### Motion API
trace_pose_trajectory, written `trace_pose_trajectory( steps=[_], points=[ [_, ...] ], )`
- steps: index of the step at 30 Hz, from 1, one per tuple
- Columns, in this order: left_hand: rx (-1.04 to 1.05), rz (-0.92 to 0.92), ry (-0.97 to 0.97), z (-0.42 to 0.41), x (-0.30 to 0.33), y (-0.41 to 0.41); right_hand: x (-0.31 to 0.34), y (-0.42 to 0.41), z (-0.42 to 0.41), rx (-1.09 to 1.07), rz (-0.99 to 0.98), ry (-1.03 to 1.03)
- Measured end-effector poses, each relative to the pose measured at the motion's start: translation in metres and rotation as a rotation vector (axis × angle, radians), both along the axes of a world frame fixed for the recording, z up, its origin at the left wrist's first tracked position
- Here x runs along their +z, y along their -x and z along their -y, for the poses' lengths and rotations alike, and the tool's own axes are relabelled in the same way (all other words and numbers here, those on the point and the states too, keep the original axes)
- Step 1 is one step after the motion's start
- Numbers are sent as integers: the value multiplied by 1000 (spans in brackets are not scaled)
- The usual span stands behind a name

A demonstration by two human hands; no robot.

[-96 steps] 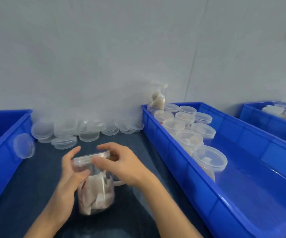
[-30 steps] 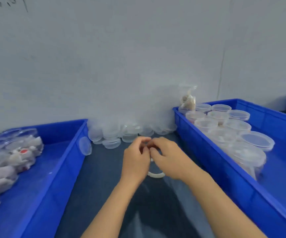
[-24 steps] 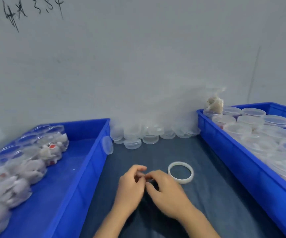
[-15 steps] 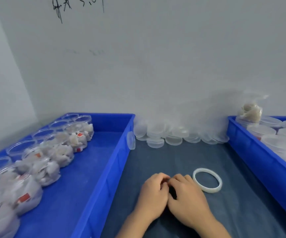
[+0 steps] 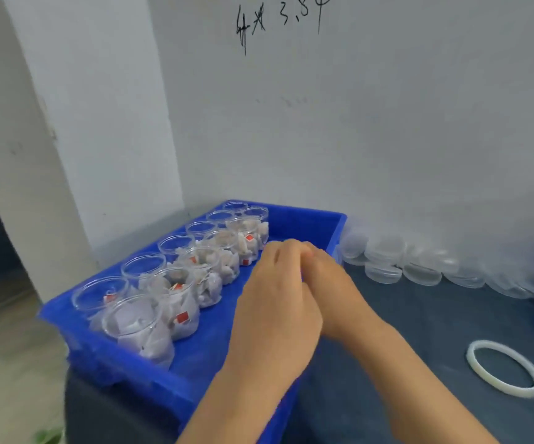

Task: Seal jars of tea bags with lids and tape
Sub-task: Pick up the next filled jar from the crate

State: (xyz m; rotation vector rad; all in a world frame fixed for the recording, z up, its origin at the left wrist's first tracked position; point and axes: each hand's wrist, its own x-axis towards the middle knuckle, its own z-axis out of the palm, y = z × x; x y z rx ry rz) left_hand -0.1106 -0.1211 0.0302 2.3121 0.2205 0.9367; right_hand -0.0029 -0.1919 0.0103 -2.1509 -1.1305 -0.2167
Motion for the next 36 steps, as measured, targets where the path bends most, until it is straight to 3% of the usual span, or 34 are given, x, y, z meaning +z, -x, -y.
trace_pose_trajectory(
  steps=[3,6,9,13,17,26,33,36],
  points=[
    [177,-161,-131,-63,5,-7,-2,5,-41,59,-15,86],
    [357,-458,-364,-121,2,-24,-6,5,-75,90,-71,164],
    [361,-683,-442,-152,-6,-40,-11,2,-102,83,-98,267],
    [346,-752,-451,-165,-10,-56,-16,-3,-125,80,-175,359],
    [332,-658,-363,-167,-11,-57,-24,-5,-138,113,-236,383],
    [233,-544,-212,-142,-3,-41,-22,-5,-129,222,-296,195],
    [94,-231,-280,-88,27,-45,10,-9,-68,100,-109,-83],
    [-18,11,-352,-52,47,-52,27,-16,-38,46,-40,-338]
  ],
)
